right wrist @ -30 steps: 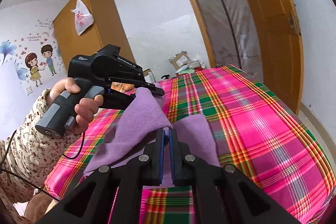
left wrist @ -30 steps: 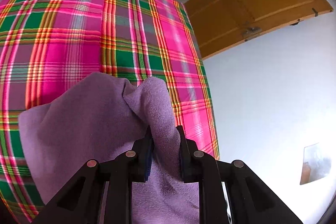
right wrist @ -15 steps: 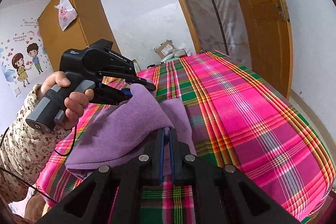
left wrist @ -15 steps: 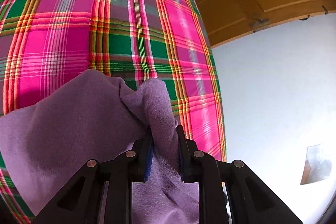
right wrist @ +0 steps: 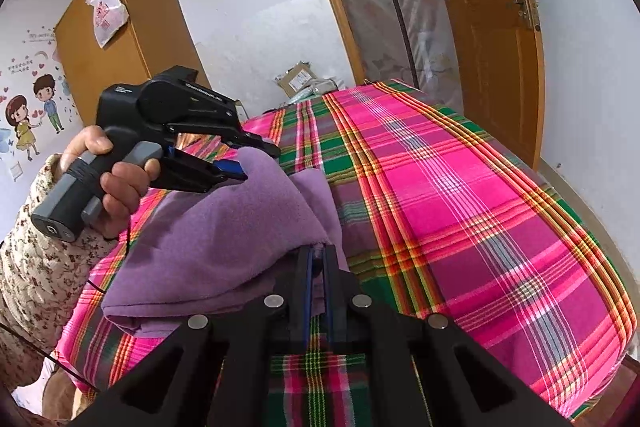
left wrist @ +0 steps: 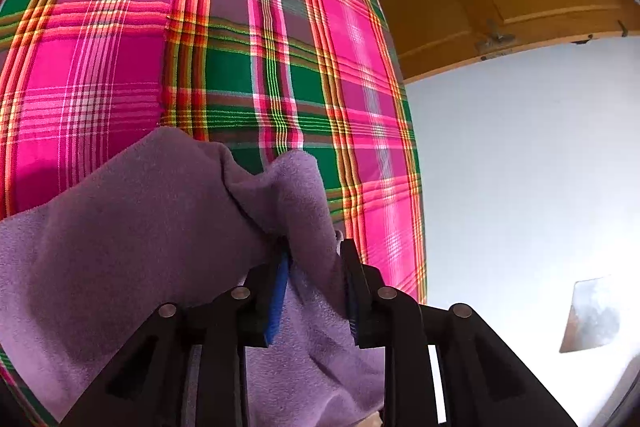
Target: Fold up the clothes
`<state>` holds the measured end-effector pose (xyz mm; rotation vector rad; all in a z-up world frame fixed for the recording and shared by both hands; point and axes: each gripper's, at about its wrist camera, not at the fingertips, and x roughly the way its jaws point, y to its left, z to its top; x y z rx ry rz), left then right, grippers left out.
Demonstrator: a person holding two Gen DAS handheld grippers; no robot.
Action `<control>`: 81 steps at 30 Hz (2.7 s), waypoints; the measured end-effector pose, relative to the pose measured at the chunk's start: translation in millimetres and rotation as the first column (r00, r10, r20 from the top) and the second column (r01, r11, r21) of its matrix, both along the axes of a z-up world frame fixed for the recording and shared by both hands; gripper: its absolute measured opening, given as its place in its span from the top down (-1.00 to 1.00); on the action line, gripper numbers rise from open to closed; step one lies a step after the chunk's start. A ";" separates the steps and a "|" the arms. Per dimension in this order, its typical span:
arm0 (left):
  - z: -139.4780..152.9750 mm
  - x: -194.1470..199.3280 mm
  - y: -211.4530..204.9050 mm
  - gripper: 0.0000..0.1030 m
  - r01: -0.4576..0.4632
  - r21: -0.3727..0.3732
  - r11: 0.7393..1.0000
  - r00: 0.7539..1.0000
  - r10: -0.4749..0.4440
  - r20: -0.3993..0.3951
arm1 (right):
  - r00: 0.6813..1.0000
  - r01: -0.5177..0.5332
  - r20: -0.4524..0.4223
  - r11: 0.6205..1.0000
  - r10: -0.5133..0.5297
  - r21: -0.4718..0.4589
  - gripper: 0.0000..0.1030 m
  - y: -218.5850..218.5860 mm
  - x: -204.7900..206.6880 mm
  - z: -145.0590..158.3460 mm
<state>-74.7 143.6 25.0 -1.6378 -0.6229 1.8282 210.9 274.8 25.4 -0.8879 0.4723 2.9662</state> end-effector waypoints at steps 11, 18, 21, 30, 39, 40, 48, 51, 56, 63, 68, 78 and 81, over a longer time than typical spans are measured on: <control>19.3 11.6 -33.7 0.34 -0.016 0.042 0.999 0.998 0.019 -0.062 | 0.998 0.057 0.019 0.998 -0.058 0.027 0.98 4.9 5.1 0.6; 32.0 28.4 -70.1 0.30 -0.063 0.040 0.997 0.989 0.068 -0.130 | 0.997 0.060 0.040 0.998 -0.061 0.016 0.95 6.4 -1.5 2.3; 30.7 39.2 -87.8 0.28 -0.085 0.026 0.996 0.985 0.088 -0.146 | 0.999 0.033 0.037 0.999 -0.033 -0.003 0.93 8.8 -9.6 4.3; 16.3 54.3 -127.6 0.28 -0.153 0.018 0.988 0.977 0.154 -0.147 | 0.993 -0.051 0.098 0.978 0.072 -0.200 0.25 31.5 -62.4 -7.5; 2.0 50.6 -128.9 0.28 -0.168 0.034 0.985 0.978 0.171 -0.119 | 0.981 -0.129 0.106 0.954 0.162 -0.270 0.77 27.5 -86.1 -11.9; 2.1 51.1 -129.6 0.28 -0.170 0.030 0.985 0.978 0.172 -0.121 | 0.981 -0.140 0.096 0.959 0.168 -0.247 0.79 23.8 -85.3 -8.5; -1.0 52.6 -131.0 0.28 -0.164 0.037 0.986 0.979 0.167 -0.120 | 0.995 -0.101 -0.005 0.967 0.103 -0.232 0.84 33.7 -65.1 12.3; -2.8 51.5 -129.6 0.28 -0.158 0.042 0.987 0.980 0.162 -0.115 | 0.993 -0.055 0.089 0.974 0.076 -0.218 0.83 35.2 -71.6 -10.5; -4.5 50.2 -127.7 0.28 -0.165 0.041 0.986 0.980 0.168 -0.107 | 0.991 -0.017 0.123 0.976 0.045 -0.217 0.67 37.2 -70.8 -21.8; -3.8 51.7 -125.0 0.27 -0.162 0.015 0.987 0.978 0.163 -0.128 | 0.999 -0.031 0.034 0.999 0.032 -0.045 0.54 9.0 -50.6 12.4; -4.1 51.4 -124.2 0.27 -0.168 0.010 0.986 0.977 0.168 -0.132 | 0.971 -0.239 0.009 0.971 0.239 -0.002 0.54 -46.9 -56.7 18.9; -7.7 46.1 -125.4 0.27 -0.161 0.007 0.987 0.980 0.160 -0.120 | 0.866 -0.488 0.151 0.872 0.477 0.041 0.51 -124.6 -24.5 -16.8; -6.4 46.7 -126.2 0.27 -0.160 0.010 0.987 0.980 0.161 -0.118 | 0.860 -0.503 0.131 0.863 0.493 0.056 0.52 -127.2 -18.8 -6.0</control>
